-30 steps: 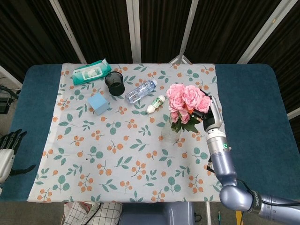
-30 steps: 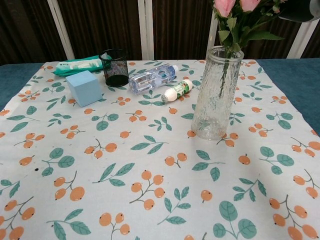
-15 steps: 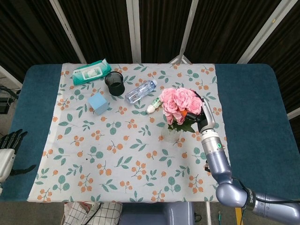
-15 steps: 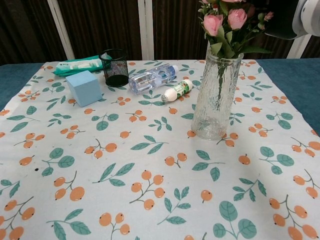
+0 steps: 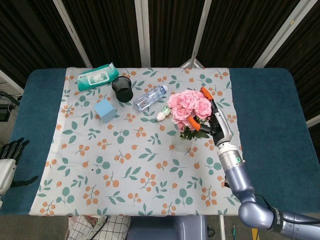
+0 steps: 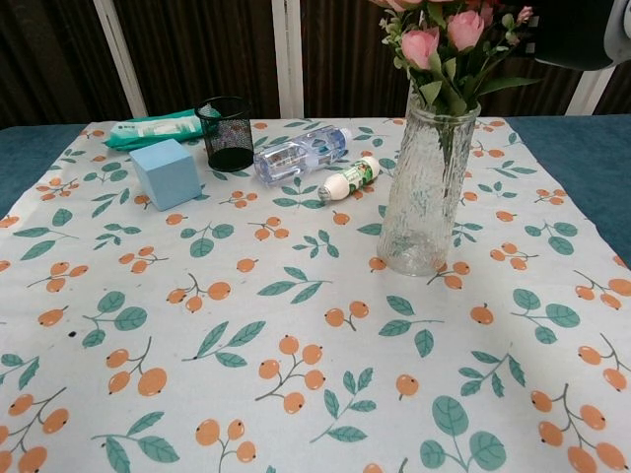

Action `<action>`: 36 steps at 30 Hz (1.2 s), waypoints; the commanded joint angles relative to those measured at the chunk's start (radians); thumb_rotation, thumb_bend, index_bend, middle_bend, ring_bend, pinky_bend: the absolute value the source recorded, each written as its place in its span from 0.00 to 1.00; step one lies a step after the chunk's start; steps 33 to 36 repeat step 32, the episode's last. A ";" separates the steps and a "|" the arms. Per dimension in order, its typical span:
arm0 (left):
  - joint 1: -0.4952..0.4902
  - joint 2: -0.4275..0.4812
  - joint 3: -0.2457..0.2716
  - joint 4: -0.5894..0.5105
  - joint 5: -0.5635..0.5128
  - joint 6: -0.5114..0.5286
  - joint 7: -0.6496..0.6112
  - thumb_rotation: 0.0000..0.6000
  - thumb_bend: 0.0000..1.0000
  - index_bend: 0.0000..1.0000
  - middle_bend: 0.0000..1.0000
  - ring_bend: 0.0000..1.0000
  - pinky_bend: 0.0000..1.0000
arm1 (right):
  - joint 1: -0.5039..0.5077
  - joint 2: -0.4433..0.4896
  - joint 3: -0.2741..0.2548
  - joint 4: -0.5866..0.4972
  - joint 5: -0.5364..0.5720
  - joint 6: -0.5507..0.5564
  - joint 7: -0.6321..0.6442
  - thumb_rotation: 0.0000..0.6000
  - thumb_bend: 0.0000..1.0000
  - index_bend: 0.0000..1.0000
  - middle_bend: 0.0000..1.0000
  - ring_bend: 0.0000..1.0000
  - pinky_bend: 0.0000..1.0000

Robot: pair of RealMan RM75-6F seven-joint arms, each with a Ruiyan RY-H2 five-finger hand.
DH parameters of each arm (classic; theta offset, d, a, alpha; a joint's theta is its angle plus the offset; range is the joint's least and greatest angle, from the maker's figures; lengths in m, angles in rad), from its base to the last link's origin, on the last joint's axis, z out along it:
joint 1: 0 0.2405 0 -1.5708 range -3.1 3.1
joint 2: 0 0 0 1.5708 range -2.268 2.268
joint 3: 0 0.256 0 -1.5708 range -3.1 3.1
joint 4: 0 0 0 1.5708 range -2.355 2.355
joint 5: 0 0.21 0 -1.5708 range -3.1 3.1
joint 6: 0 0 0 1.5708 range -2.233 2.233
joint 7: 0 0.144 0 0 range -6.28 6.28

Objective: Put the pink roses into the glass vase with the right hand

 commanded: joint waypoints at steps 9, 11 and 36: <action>0.006 0.002 0.001 -0.001 0.002 0.011 -0.005 1.00 0.00 0.00 0.00 0.00 0.00 | -0.152 0.164 -0.086 -0.073 -0.152 -0.007 -0.006 1.00 0.34 0.00 0.00 0.00 0.06; 0.008 0.002 0.000 -0.002 0.007 0.018 -0.007 1.00 0.00 0.00 0.00 0.00 0.00 | -0.230 0.260 -0.174 -0.062 -0.251 -0.009 -0.062 1.00 0.34 0.00 0.00 0.00 0.06; 0.025 -0.038 -0.014 0.033 0.029 0.091 0.050 1.00 0.00 0.00 0.00 0.00 0.00 | -0.528 0.229 -0.552 0.369 -0.788 0.383 -0.742 1.00 0.34 0.00 0.00 0.00 0.00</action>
